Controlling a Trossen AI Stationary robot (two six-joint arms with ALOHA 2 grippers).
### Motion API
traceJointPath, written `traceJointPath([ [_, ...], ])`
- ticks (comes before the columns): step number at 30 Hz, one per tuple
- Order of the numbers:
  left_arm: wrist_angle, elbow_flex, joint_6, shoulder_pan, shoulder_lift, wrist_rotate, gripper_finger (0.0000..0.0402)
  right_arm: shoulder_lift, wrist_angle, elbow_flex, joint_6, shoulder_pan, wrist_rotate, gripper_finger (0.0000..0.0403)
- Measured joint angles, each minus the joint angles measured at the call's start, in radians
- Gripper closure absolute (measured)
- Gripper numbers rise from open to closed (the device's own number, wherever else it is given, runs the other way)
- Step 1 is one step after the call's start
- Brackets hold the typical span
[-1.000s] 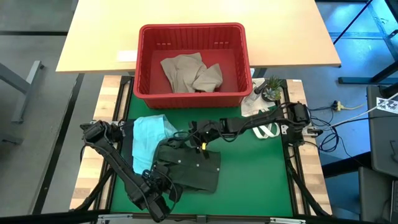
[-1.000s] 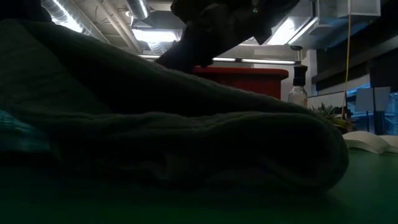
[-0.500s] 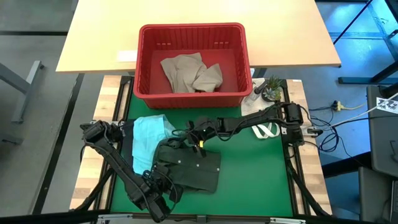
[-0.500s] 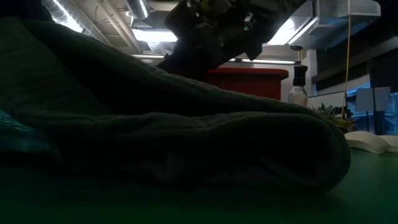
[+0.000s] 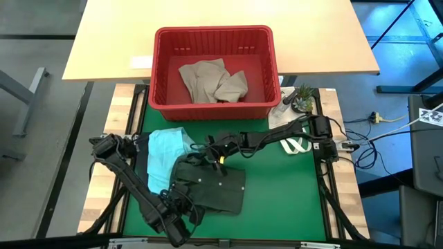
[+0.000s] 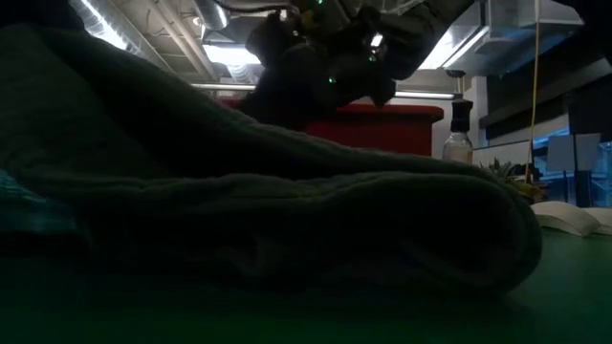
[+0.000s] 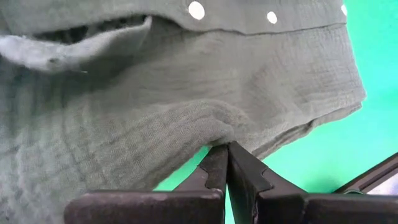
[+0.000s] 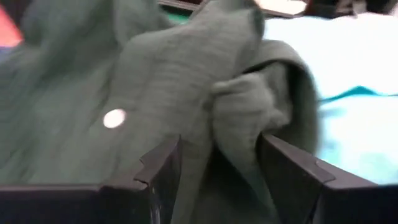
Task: Fold Laundry from Bin
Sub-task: Stack the folded green polo shirt on top of the folded blue shorts
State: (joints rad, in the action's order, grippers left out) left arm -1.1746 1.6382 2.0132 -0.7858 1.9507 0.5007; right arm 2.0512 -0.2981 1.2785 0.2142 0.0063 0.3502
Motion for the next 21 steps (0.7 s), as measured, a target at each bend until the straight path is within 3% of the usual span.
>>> traceJointPath([
  [4, 0.003, 0.000, 0.000, 0.000, 0.000, 0.000, 0.0402, 0.004, 0.010, 0.000, 0.000, 0.000, 0.122, 0.0194],
  [12, 0.005, 0.000, 0.000, 0.000, 0.000, 0.000, 0.0401, 0.007, 0.030, 0.000, -0.001, 0.000, 0.229, 0.0194],
  [16, 0.006, 0.000, 0.000, 0.000, 0.000, 0.000, 0.0402, 0.007, 0.029, 0.000, -0.001, 0.000, 0.233, 0.0194],
  [21, 0.006, 0.000, 0.000, 0.000, 0.000, 0.000, 0.0402, 0.007, 0.038, 0.000, 0.000, 0.013, 0.150, 0.0194],
])
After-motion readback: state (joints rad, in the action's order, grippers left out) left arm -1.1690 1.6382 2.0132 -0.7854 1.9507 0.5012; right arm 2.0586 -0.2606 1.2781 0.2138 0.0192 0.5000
